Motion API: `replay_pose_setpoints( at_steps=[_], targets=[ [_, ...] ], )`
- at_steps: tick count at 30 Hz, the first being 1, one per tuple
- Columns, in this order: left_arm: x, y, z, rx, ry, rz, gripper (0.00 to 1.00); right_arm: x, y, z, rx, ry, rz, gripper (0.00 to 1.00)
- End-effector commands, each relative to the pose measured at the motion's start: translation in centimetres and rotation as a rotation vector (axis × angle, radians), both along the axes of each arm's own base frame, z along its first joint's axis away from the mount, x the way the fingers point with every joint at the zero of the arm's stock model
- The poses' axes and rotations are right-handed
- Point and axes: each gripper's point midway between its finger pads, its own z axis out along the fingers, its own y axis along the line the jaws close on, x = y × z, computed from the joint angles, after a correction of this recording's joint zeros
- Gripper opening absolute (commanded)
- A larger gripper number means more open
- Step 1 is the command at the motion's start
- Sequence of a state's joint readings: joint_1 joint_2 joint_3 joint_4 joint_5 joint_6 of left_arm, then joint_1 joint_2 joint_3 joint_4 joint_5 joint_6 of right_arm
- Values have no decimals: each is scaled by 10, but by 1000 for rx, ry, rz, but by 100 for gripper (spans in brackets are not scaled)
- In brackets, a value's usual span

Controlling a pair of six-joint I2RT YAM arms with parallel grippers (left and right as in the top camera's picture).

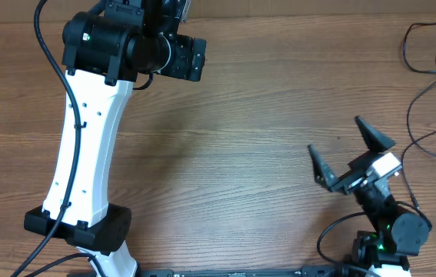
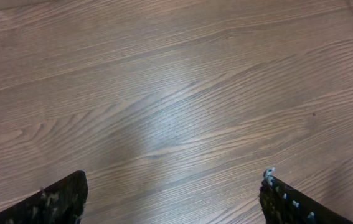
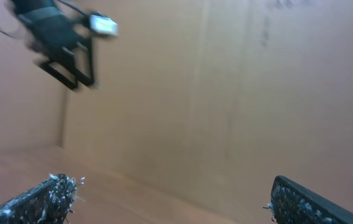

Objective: Untangle cables

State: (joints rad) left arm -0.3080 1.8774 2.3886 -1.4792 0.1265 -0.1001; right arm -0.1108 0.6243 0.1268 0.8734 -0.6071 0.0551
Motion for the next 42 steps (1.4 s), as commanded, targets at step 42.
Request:
replay_pose_setpoints(
  at_steps=[42],
  targets=[
    [-14,-8,-5,-35,62,-19,98,-18,-67,-32,276,195,-540,100]
  ],
)
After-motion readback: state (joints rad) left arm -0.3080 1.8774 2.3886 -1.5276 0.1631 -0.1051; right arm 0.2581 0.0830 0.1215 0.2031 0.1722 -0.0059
